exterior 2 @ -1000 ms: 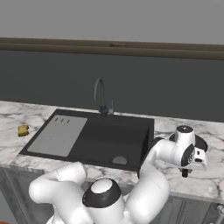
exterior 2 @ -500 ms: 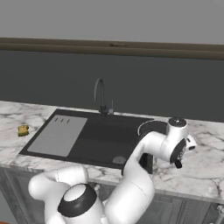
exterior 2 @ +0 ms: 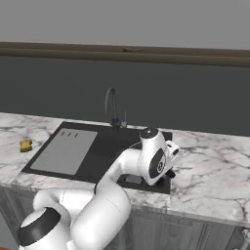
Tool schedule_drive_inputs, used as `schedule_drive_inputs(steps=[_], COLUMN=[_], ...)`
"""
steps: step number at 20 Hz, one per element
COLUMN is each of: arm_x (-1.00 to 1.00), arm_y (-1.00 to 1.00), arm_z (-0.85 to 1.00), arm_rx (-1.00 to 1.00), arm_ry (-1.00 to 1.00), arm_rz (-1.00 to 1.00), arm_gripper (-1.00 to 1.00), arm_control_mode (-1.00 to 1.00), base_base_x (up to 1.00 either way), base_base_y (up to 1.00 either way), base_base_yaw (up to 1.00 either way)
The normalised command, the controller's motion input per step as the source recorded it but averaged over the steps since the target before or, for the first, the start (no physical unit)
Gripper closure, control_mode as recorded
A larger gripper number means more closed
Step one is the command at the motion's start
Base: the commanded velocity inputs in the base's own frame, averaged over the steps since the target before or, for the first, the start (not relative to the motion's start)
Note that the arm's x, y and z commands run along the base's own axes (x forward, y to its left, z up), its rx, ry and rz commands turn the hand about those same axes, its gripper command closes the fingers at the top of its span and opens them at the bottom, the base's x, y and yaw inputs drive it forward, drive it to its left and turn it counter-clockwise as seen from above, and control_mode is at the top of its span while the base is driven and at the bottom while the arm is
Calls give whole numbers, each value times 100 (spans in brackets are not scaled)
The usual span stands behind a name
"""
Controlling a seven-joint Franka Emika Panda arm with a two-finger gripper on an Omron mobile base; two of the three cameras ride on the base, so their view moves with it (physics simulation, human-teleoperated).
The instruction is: Pick the pan and sponge and place them into the sink. Then turn on the water.
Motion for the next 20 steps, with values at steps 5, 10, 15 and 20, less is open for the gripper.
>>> schedule_drive_inputs(steps=[5, 10, 15, 20], arm_x=[27, 50, 95, 74], arm_y=[42, 28, 19, 32], arm_z=[-6, -25, -21, -34], arm_rx=[0, 0, 0, 0], arm_ry=[0, 3, 17, 13], arm_rz=[24, 23, 25, 22], arm_gripper=[100, 100, 100, 100], arm_control_mode=[-100, -100, -100, -100], base_base_x=[0, 0, 0, 0], base_base_y=[0, 0, 0, 0], base_base_yaw=[0, 0, 0, 0])
